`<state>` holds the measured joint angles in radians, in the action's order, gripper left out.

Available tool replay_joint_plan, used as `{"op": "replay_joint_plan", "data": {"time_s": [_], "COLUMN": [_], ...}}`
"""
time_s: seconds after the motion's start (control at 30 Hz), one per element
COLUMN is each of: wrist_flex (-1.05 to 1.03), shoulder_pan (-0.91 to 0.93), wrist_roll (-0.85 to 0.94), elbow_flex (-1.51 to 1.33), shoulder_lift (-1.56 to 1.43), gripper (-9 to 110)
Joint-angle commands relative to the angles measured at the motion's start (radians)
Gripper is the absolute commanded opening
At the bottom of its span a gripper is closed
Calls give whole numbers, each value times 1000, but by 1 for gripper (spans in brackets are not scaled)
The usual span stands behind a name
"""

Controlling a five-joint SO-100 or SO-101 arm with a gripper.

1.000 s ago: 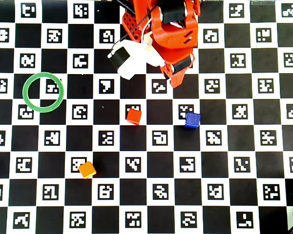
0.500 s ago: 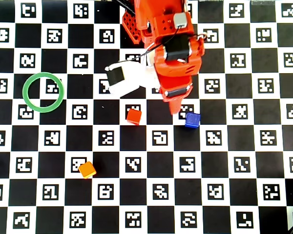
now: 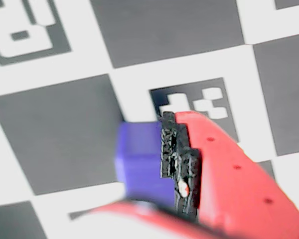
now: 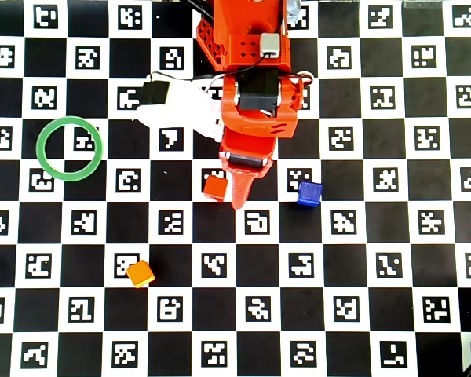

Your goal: Grab the red cube then put it in the green circle then put the blue cube on top and finally the orange cube on top

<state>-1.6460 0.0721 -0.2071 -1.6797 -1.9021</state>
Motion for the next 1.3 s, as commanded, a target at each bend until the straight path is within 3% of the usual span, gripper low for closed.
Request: {"op": "replay_joint_plan", "data": {"time_s": [0.0, 0.73, 1.27], "wrist_flex": [80, 479, 614], "shoulder_pan": [20, 115, 123], "wrist_roll": [-2, 75, 58], "elbow_flex": [-44, -454, -497], "shoulder_lift": [-9, 38, 172], "gripper": [46, 44, 43]}}
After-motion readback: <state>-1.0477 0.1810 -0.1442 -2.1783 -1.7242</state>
